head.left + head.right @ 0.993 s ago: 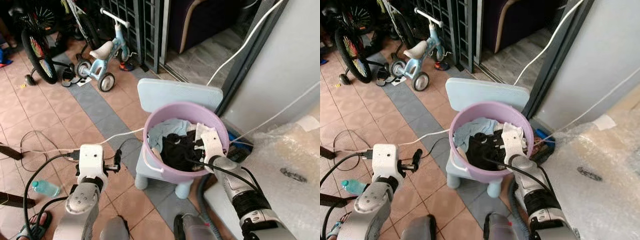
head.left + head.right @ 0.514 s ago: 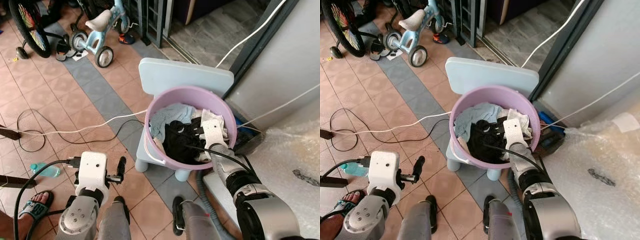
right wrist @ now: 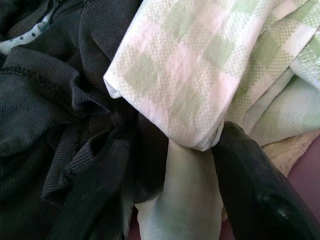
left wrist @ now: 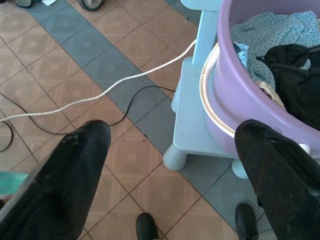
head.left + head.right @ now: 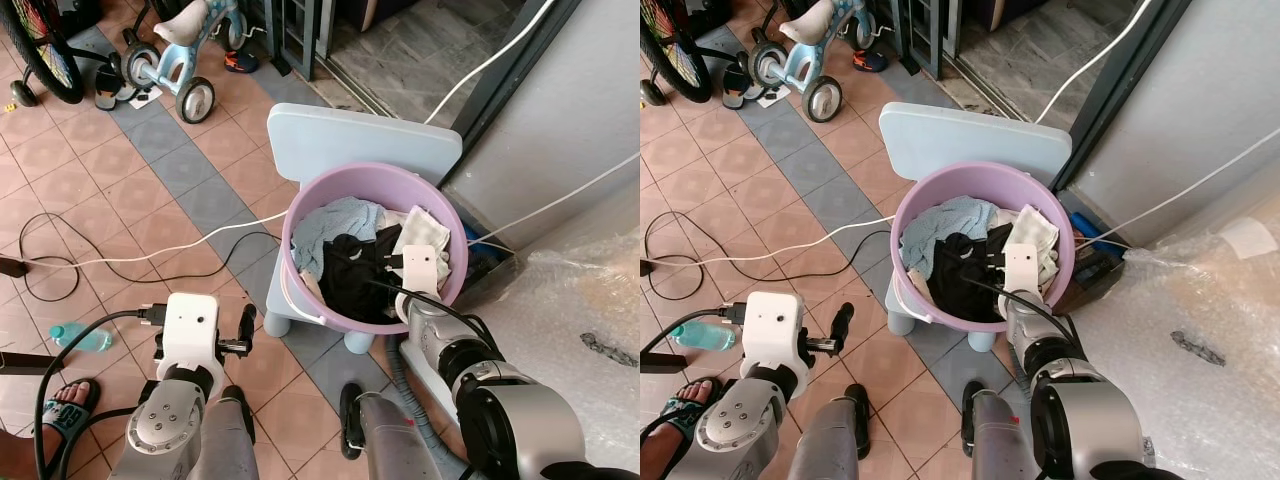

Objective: Clothes washing

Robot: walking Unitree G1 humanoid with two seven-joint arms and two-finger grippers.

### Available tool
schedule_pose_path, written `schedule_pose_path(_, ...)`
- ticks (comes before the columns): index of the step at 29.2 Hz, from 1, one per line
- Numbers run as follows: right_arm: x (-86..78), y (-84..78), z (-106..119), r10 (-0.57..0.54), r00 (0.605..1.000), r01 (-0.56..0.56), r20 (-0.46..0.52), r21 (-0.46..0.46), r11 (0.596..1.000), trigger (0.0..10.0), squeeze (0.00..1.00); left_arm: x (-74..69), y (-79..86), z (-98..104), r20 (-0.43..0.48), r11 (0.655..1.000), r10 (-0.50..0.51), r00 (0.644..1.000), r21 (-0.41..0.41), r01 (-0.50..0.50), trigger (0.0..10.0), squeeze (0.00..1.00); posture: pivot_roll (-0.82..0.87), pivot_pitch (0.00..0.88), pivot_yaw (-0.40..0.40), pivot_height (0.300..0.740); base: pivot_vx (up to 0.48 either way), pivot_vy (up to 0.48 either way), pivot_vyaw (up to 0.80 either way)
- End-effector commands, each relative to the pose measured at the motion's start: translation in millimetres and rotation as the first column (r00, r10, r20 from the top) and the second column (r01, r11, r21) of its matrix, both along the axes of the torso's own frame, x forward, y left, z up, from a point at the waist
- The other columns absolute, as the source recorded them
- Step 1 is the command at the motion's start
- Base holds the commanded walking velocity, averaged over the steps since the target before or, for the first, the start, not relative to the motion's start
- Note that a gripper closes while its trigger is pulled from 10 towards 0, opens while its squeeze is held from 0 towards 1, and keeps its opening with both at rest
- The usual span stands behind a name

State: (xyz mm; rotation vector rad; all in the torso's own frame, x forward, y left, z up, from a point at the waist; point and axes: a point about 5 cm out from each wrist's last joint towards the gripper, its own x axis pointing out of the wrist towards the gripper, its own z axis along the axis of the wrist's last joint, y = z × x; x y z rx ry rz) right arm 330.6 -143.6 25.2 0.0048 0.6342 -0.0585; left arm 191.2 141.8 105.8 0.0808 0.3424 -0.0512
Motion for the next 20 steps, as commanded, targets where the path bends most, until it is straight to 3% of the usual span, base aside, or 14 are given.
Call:
schedule_pose_path(1, -6.9, -3.7, -9, -0.028, 0.999, 0.029, -0.042, 0.033, 0.999, 0.0, 0.0, -2.3, 2.6, -7, -0.033, 1.0, 0.023, 0.999, 0.006, -0.023, 10.0, 0.0, 0.11, 0.307, -0.07, 0.74, 0.0, 0.0, 0.0)
schedule_pose_path(20, 13.6, 5.5, 16, -0.032, 0.999, 0.026, 0.043, 0.129, 0.991, 0.0, 0.0, 15.8, 2.6, -8, -0.01, 0.999, 0.046, 0.999, -0.006, -0.047, 10.0, 0.0, 0.1, 0.259, -0.079, 0.74, 0.0, 0.0, 0.0)
